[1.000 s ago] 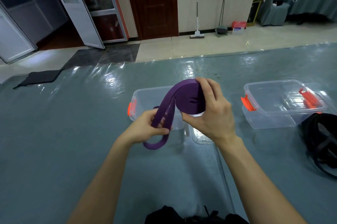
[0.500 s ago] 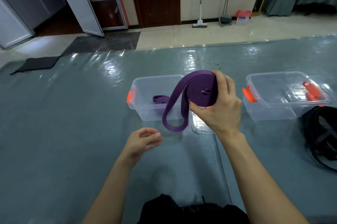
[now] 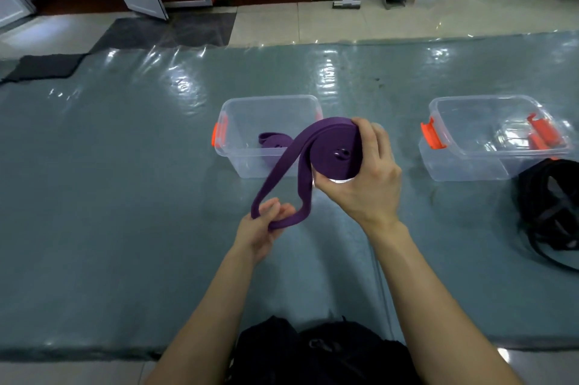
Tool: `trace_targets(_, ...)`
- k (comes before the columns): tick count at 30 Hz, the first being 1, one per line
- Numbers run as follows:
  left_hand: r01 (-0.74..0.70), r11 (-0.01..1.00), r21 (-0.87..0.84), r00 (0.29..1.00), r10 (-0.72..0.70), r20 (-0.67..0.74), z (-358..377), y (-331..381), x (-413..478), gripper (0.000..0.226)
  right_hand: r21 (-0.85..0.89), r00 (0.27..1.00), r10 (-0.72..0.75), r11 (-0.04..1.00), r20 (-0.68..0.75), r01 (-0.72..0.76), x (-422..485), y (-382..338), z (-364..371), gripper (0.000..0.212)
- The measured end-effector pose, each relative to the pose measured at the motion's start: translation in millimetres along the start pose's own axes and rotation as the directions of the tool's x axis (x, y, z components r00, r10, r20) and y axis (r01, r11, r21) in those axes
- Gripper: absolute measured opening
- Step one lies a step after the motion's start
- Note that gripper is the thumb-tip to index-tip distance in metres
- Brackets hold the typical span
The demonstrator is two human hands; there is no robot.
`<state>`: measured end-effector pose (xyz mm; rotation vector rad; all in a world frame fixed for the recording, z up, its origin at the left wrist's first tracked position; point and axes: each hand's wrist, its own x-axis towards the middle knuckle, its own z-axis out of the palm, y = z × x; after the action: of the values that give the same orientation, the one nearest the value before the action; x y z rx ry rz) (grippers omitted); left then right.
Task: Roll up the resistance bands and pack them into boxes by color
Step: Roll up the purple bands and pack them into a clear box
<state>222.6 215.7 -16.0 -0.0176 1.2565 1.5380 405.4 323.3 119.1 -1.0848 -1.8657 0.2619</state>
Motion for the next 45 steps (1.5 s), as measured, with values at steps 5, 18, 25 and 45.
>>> trace_targets(5, 0.070, 0.966, -0.249, 0.997, -0.072, 0.000, -20, 9, -5, 0.019, -0.034, 0.997, 0.079, 0.996, -0.022, -0.079, 1, 13, -3, 0.097)
trace_targets(18, -0.046, 0.992, -0.116, 0.962, 0.075, 0.264, -44, 23, -12, 0.015, -0.058, 0.985, 0.174, 0.983, -0.014, -0.174, 13, 32, 1, 0.101)
trace_targets(25, -0.113, 0.954, -0.277, 0.982, 0.150, 0.116, -31, 30, -7, 0.042, -0.035, 0.985, 0.168, 0.985, -0.024, -0.169, 17, 29, -4, 0.098)
trace_targets(45, -0.054, 0.900, -0.432, 0.952, 0.177, 0.250, -39, 44, -16, 0.044, -0.039, 0.997, 0.076, 0.996, -0.034, -0.077, 16, 22, 2, 0.097)
